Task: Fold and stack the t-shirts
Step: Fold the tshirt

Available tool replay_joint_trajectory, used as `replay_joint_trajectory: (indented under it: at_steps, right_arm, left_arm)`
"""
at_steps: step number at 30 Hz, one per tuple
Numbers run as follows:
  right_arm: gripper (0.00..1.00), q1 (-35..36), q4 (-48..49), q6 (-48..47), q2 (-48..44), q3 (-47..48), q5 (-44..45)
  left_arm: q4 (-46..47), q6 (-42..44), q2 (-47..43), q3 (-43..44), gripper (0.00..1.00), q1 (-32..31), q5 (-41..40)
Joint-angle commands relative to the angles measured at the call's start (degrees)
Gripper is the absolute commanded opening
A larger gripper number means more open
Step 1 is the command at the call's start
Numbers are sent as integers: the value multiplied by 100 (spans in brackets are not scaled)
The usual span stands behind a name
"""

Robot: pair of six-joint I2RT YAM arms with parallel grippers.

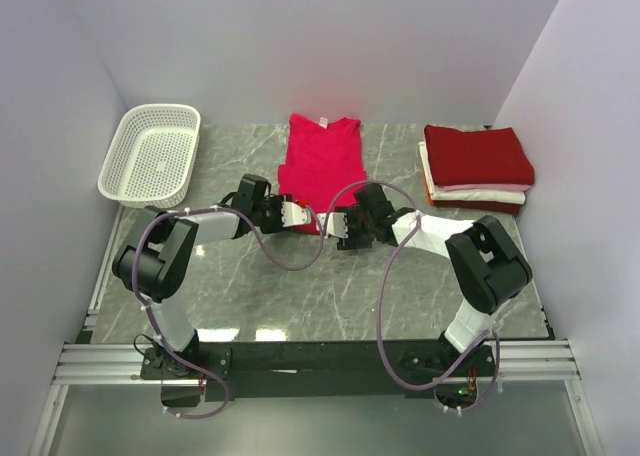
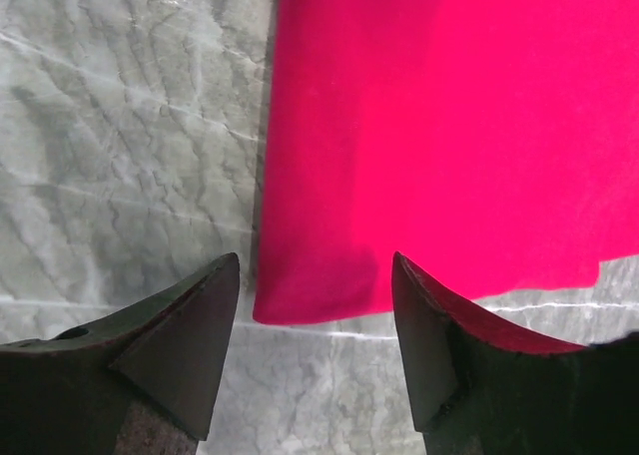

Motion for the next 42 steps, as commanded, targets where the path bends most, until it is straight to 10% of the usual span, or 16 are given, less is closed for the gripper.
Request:
replay_joint_trajectory:
  at_steps: [1, 5, 11, 16, 32, 42]
  right_arm:
    - [68, 123, 336, -23, 137, 68, 349]
    - [60, 150, 398, 144, 410, 226, 613]
    - [0, 158, 73, 188, 447, 280, 640]
    - [0, 150, -357, -67, -502, -335, 87]
    - [0, 492, -3847, 310, -5309, -2067, -1172]
    - [0, -860, -2635, 864, -4127, -936, -1074]
  left_arm:
    - [26, -53, 174, -81, 52, 35, -56]
    - [-44, -123, 218, -46, 45, 78, 85]
    - [-193, -176, -89, -178, 24, 122, 330]
    - [-1079, -343, -678, -335, 1, 61, 735]
    - [-2664, -2013, -3506, -1276, 0, -2593, 902]
    - [-2998, -749, -2245, 294, 0, -1593, 945]
